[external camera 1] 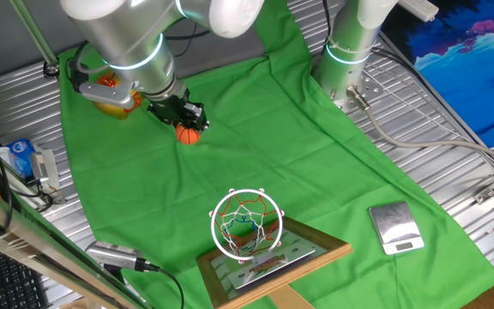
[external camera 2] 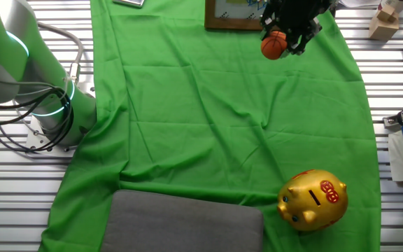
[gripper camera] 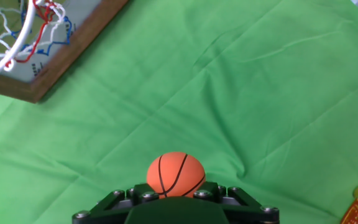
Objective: Grab a basketball, release it and shoot it into the basket
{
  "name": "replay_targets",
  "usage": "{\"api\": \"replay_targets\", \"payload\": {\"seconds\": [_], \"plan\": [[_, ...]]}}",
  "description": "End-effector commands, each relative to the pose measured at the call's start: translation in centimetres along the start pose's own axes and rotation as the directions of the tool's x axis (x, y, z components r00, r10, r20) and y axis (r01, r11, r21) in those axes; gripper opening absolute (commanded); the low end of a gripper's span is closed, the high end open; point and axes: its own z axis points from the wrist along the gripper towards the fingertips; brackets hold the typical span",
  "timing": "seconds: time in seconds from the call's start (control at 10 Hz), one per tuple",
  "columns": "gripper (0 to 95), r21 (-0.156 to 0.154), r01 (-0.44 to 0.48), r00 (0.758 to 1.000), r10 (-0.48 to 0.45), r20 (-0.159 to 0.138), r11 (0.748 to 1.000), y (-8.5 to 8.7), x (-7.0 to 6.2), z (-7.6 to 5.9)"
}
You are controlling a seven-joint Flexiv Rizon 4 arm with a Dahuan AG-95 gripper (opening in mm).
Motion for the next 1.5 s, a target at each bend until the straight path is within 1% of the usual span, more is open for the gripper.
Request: {"api": "replay_targets", "payload": {"seconds": [0.1,0.2,0.4,0.6,0.7,0.8,0.9,1.0,1.1,1.5], "plan": [[0.0,0.003,-0.010,1.000,0.010,0.001,1.000,1.0,-0.2,-0.7],[0.0,0.000,-0.017,1.000,0.017,0.004,1.000,1.6,-0.4,-1.4],[0.0,-0.015,-0.037,0.999,0.037,0.009,0.999,2.2,-0.7,-2.7],[0.0,-0.014,-0.047,0.999,0.047,0.007,0.999,3.0,-1.1,-3.7],[0.0,-0.015,-0.063,0.998,0.063,0.007,0.998,3.7,-1.7,-4.1],[0.0,-0.016,-0.062,0.998,0.062,0.008,0.998,3.8,-2.0,-4.2],[0.0,-0.015,-0.067,0.998,0.067,0.002,0.998,3.8,-2.6,-4.6],[0.0,-0.015,-0.072,0.997,0.072,0.001,0.997,3.8,-2.9,-4.7],[0.0,-0.015,-0.066,0.998,0.066,0.001,0.998,3.8,-2.9,-4.7],[0.0,-0.005,-0.035,0.999,0.035,-0.012,0.999,3.9,-2.8,-4.7]]}}
